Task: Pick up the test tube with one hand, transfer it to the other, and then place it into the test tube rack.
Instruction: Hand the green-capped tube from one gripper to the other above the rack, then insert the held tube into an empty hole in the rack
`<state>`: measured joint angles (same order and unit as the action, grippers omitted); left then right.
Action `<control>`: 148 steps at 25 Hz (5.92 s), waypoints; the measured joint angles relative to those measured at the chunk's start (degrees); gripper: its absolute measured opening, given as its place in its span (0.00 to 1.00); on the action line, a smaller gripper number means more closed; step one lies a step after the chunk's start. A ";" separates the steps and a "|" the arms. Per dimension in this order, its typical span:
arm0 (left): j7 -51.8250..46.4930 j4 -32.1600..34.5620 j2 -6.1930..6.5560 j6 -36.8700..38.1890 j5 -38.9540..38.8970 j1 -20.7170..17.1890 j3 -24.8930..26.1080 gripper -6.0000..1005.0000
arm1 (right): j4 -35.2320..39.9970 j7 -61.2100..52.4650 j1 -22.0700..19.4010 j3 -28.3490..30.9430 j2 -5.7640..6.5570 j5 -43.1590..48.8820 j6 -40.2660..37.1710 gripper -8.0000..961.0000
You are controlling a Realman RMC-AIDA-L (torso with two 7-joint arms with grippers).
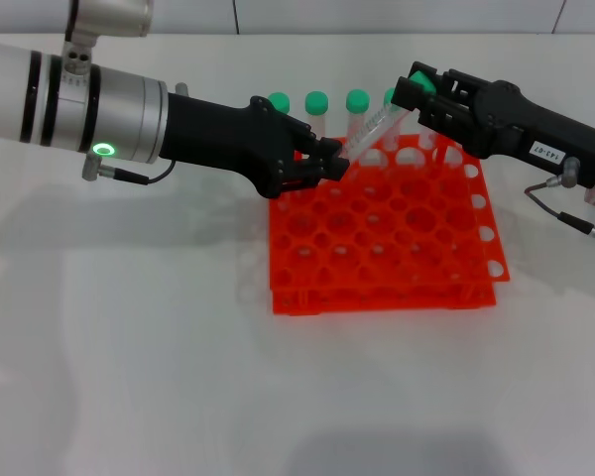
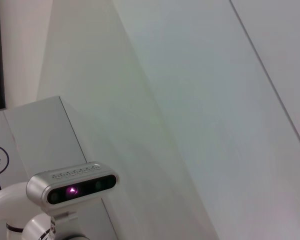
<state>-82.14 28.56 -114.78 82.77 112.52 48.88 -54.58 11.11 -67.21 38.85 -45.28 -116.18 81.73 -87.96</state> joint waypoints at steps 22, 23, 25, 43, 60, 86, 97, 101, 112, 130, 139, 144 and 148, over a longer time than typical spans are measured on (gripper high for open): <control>-7.12 3.68 -0.41 -0.73 0.22 -1.02 0.00 0.30 | -0.04 0.07 -0.09 0.01 -0.01 -0.09 0.26 0.28; -7.51 3.85 -0.43 -0.71 0.22 -1.05 0.00 0.33 | -0.04 0.07 -0.09 0.01 0.00 -0.09 0.26 0.28; -8.37 4.18 -0.43 -0.45 0.23 -1.04 -0.02 0.40 | -0.04 0.07 -0.14 0.02 -0.01 -0.11 0.26 0.28; -27.66 32.28 -0.84 9.92 5.64 -8.82 -0.26 0.85 | 0.94 0.03 -0.63 -0.10 0.83 0.24 0.17 0.28; -27.76 61.66 -4.51 10.70 -1.21 -37.30 -0.10 0.88 | 9.01 -1.62 -2.50 -2.89 1.50 0.41 1.39 0.28; 4.42 30.36 -4.29 9.73 -9.00 -42.01 12.42 0.87 | 20.71 -10.03 0.63 -12.79 1.36 2.66 5.66 0.28; 5.82 26.96 -4.31 9.78 -8.34 -39.77 12.47 0.87 | 20.84 -10.84 4.68 -14.81 1.19 4.96 8.48 0.28; 5.96 26.85 -4.31 9.74 -8.03 -39.48 12.49 0.87 | 21.36 -12.97 6.60 -15.02 1.16 7.78 9.48 0.28; 5.65 26.71 -4.31 9.75 -8.01 -39.30 12.49 0.87 | 23.86 -16.08 8.59 -20.70 0.99 9.56 16.07 0.28; 5.59 26.71 -4.31 9.59 -8.02 -38.51 12.49 0.87 | 23.97 -16.29 8.87 -20.81 1.03 12.49 19.01 0.28; 5.86 26.72 -4.31 8.91 -8.02 -38.15 12.48 0.87 | 23.83 -16.23 9.02 -21.64 0.97 13.22 19.66 0.28; 5.87 26.72 -4.31 8.82 -8.02 -37.75 12.49 0.87 | 23.74 -16.20 9.13 -23.20 0.96 13.22 21.09 0.28; 5.89 26.72 -4.31 8.53 -8.01 -37.70 12.48 0.87 | 23.61 -16.20 9.22 -23.98 0.90 13.22 21.57 0.28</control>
<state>-76.25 55.28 -119.09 91.31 104.51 11.17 -42.10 34.73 -83.41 48.06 -69.26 -115.29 94.95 -66.39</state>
